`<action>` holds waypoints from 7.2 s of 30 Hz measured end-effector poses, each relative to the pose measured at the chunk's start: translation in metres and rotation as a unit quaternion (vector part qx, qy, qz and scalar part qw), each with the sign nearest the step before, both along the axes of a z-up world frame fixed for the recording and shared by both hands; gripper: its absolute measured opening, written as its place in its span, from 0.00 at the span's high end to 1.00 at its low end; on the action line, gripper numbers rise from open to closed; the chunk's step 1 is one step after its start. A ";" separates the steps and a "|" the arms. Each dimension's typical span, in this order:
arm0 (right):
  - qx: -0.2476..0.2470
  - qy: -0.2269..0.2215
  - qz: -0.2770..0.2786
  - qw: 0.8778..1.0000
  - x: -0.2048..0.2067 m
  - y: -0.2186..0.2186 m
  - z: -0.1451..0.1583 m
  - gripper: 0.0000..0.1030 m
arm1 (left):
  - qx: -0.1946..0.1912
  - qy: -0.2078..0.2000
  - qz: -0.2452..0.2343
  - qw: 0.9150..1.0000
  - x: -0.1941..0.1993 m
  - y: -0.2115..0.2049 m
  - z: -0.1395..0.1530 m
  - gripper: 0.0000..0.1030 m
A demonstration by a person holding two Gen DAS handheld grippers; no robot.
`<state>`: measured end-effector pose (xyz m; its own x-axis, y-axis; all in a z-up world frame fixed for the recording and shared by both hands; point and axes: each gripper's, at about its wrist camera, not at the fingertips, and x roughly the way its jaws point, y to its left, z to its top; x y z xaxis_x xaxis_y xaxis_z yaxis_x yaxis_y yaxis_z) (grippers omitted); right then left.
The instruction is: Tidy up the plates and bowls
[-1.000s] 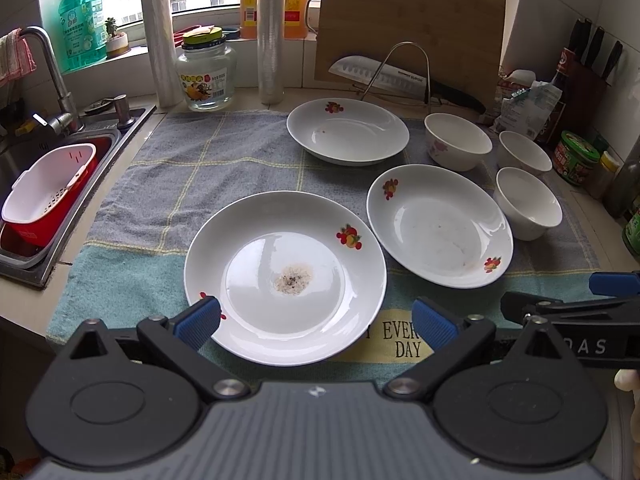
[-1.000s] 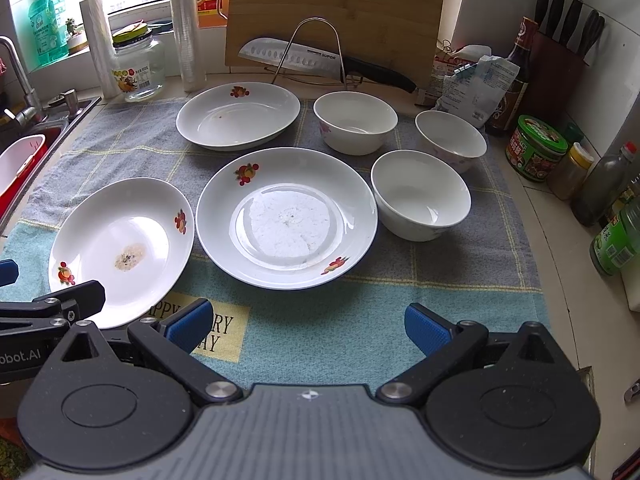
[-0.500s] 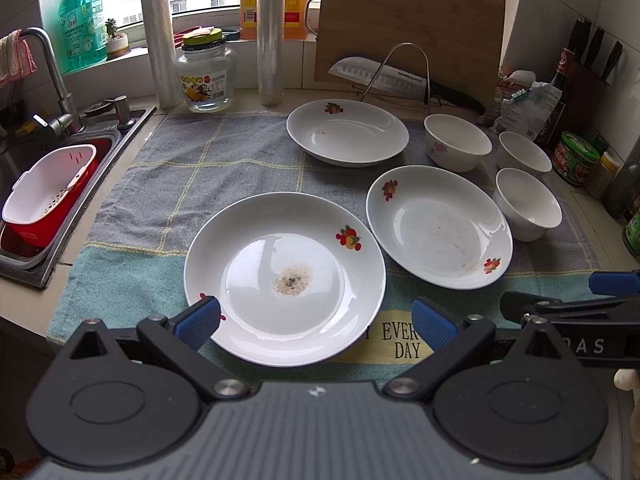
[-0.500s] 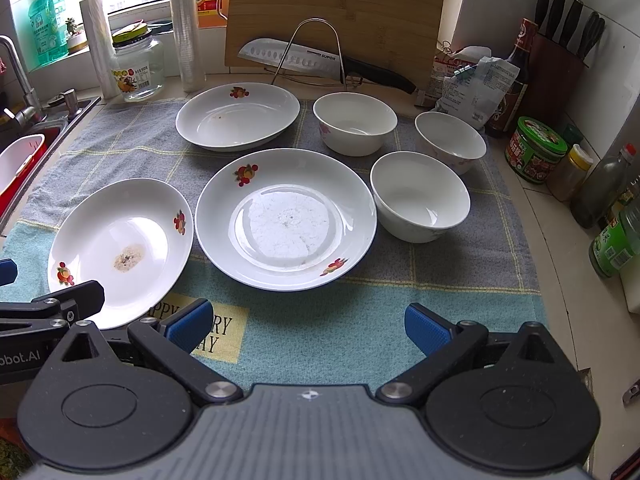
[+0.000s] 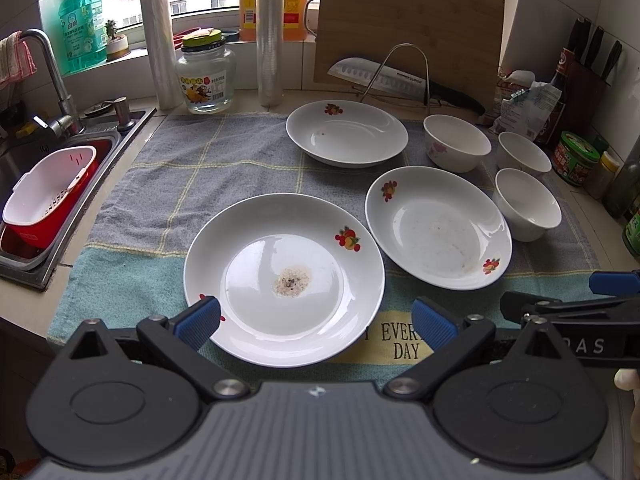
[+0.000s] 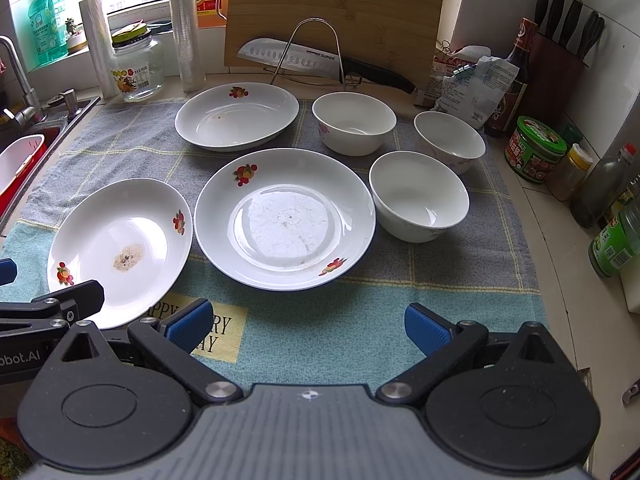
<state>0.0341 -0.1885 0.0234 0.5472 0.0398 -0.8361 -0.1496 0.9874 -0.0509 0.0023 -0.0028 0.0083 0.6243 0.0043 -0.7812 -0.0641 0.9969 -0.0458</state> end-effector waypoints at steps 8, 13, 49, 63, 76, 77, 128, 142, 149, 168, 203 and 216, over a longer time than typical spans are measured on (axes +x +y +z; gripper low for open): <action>-0.001 -0.003 0.002 1.000 0.001 -0.001 0.000 0.00 | 0.001 -0.003 0.000 1.000 0.001 -0.002 0.009 0.02; -0.002 -0.008 0.005 1.000 0.000 -0.001 0.002 0.00 | 0.002 -0.008 0.000 1.000 -0.001 -0.003 0.011 0.02; 0.058 -0.057 0.126 0.989 -0.004 0.003 -0.027 0.00 | -0.012 -0.085 -0.036 0.996 -0.007 0.030 -0.002 0.02; 0.062 -0.005 0.150 0.987 -0.010 0.066 -0.078 0.00 | -0.010 -0.053 -0.033 0.998 0.012 0.099 -0.015 0.02; 0.039 -0.020 0.212 0.976 -0.012 0.119 -0.098 0.00 | -0.015 -0.042 -0.030 0.999 0.024 0.136 -0.018 0.02; 0.037 -0.022 0.214 0.976 -0.012 0.121 -0.099 0.00 | -0.015 -0.041 -0.031 0.999 0.025 0.137 -0.019 0.02; 0.058 -0.094 0.215 0.970 -0.012 0.123 -0.119 0.00 | -0.031 0.130 -0.402 0.906 0.180 0.091 -0.072 0.24; 0.055 -0.076 0.226 0.970 -0.004 0.125 -0.116 0.00 | -0.035 0.160 -0.428 0.889 0.193 0.085 -0.080 0.34; 0.052 -0.072 0.240 0.967 0.000 0.127 -0.115 0.00 | -0.031 0.166 -0.437 0.883 0.195 0.083 -0.081 0.34; 0.059 -0.056 0.237 0.968 0.006 0.130 -0.110 0.00 | -0.022 0.151 -0.429 0.890 0.191 0.088 -0.078 0.34; 0.050 -0.071 0.331 0.940 0.065 0.231 -0.098 0.00 | -0.030 0.097 -0.335 0.937 0.216 0.216 -0.052 0.34; 0.042 -0.073 0.334 0.939 0.093 0.260 -0.103 0.00 | -0.031 0.079 -0.329 0.941 0.243 0.245 -0.058 0.34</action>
<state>0.1269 0.0713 -0.0794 0.4859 0.4768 -0.7325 -0.7341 0.6775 -0.0460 0.2451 0.2418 -0.0501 0.3516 -0.3909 -0.8506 0.5546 0.8190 -0.1472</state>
